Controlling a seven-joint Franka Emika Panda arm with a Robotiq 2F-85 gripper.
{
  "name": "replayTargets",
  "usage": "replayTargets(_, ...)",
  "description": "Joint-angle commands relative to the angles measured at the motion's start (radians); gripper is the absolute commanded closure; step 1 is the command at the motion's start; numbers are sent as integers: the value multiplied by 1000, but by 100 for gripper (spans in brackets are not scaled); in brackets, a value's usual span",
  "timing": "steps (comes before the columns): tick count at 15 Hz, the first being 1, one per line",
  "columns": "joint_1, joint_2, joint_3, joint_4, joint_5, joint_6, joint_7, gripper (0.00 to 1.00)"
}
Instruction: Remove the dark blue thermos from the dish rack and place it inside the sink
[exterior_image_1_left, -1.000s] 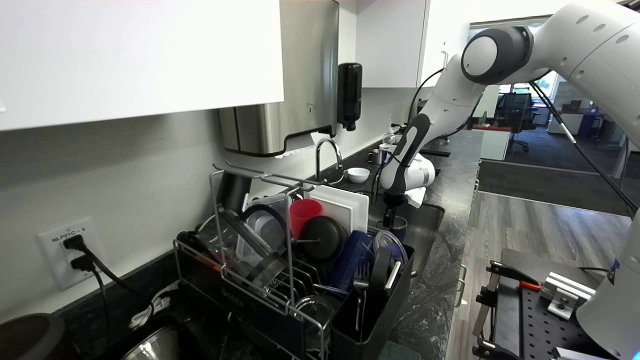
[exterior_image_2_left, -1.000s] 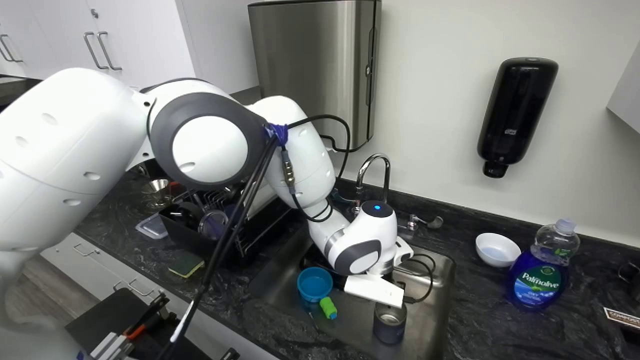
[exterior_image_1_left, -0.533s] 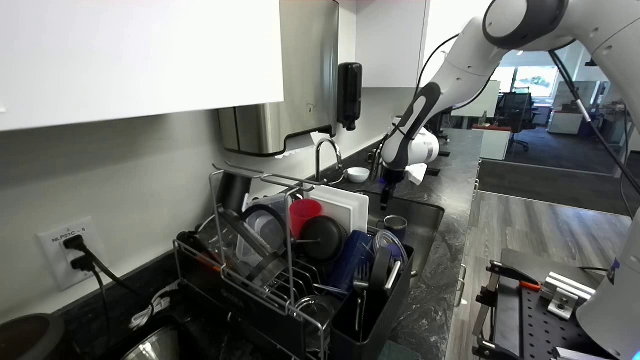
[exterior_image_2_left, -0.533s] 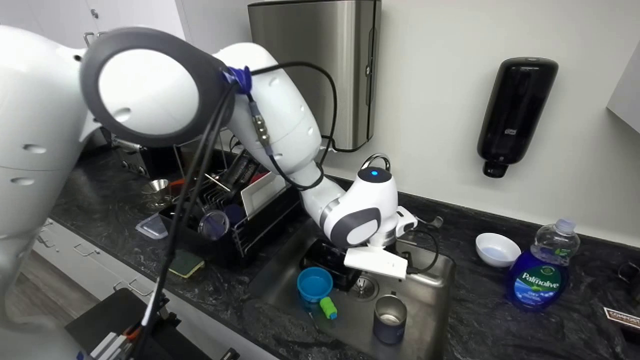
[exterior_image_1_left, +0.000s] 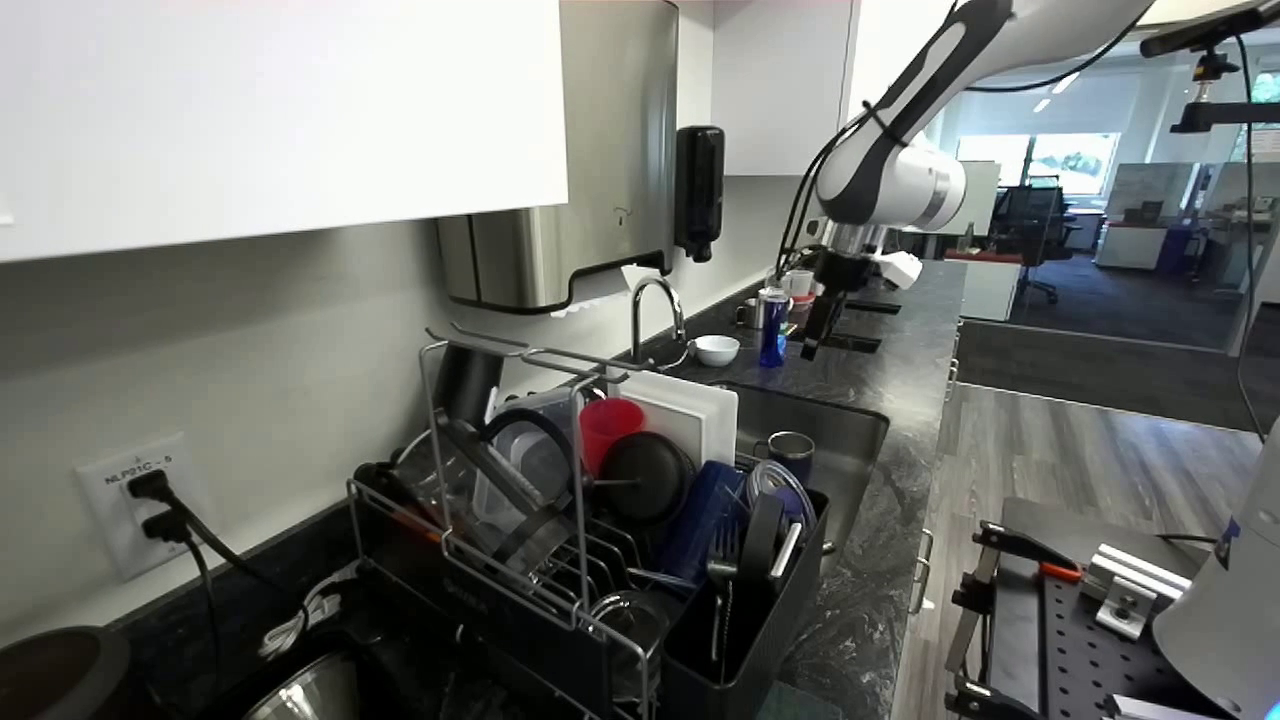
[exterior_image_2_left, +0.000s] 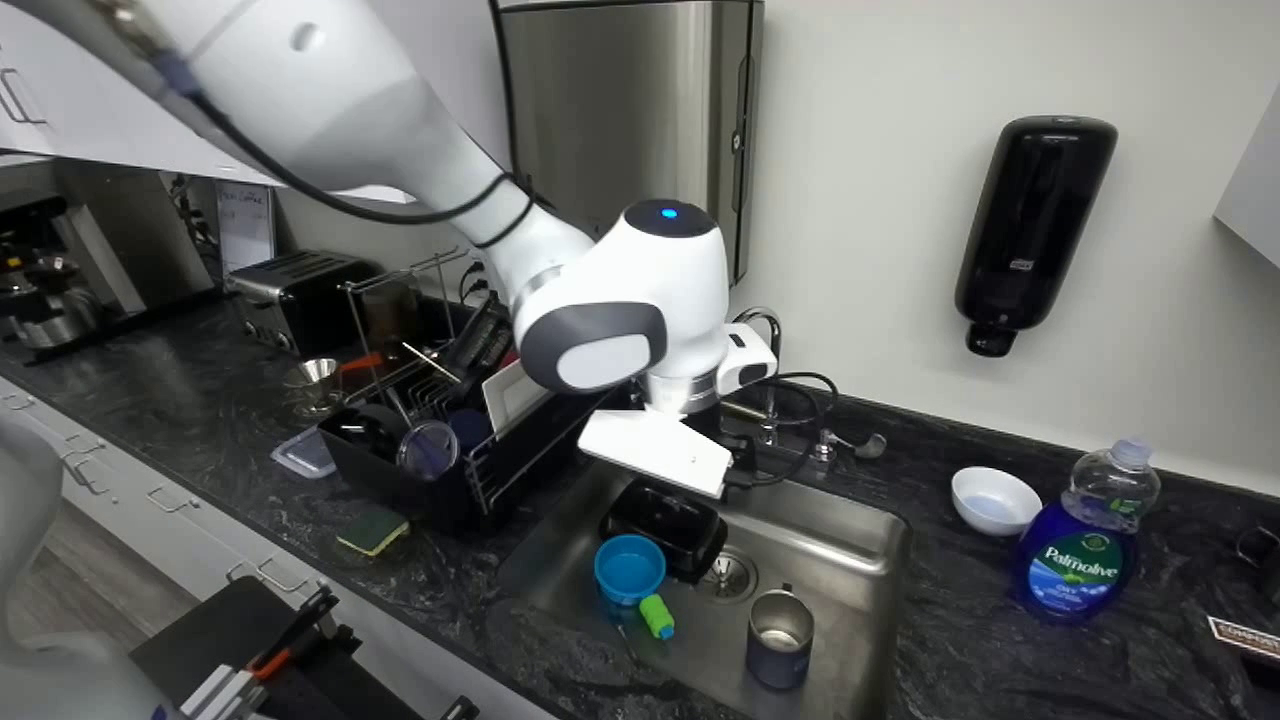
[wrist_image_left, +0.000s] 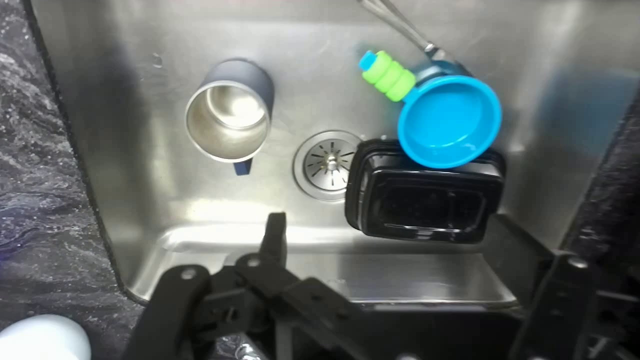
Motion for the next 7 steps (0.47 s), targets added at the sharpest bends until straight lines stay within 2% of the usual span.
replayTargets(1, 95, -242, -112, -163, 133, -120, -119, 0)
replayTargets(2, 134, -150, -144, -93, 72, -79, -55, 0)
replayTargets(4, 178, -212, -195, -125, 65, -92, -52, 0)
replayTargets(7, 192, -168, -201, -108, 72, -87, -55, 0)
